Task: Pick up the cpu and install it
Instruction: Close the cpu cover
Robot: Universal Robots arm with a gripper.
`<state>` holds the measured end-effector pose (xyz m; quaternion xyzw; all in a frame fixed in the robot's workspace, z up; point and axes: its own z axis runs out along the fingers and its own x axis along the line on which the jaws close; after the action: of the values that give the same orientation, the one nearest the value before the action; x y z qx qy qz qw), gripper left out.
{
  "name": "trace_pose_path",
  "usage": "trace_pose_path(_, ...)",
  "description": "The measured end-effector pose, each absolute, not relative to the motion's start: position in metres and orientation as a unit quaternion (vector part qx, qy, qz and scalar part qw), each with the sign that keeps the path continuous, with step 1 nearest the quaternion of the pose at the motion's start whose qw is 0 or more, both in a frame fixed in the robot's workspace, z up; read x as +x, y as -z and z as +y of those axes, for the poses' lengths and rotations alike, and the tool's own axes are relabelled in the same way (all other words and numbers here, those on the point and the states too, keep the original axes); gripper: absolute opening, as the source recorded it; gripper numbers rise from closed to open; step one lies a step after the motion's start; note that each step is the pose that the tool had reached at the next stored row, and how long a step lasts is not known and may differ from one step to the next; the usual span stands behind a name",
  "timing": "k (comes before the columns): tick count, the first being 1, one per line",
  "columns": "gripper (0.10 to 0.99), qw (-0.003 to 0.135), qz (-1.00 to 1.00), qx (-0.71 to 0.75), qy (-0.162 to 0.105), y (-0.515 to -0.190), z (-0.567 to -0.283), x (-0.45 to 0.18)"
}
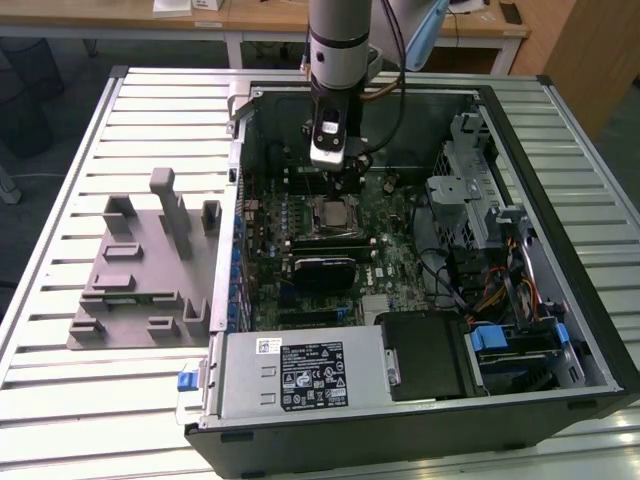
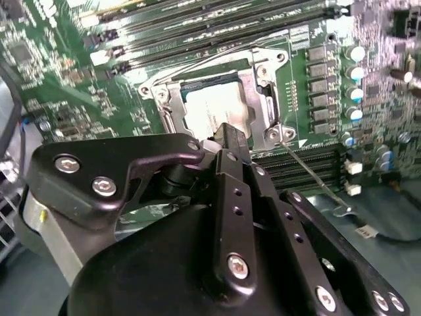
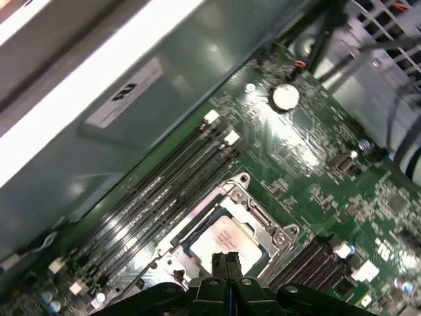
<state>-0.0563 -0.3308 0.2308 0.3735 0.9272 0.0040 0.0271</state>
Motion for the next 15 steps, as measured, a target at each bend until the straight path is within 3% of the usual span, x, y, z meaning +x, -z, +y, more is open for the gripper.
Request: trace_pose_path(15,0.106,0.026,0.969,0.244,-0.008,-0.2287,-0.3308,-0.0563)
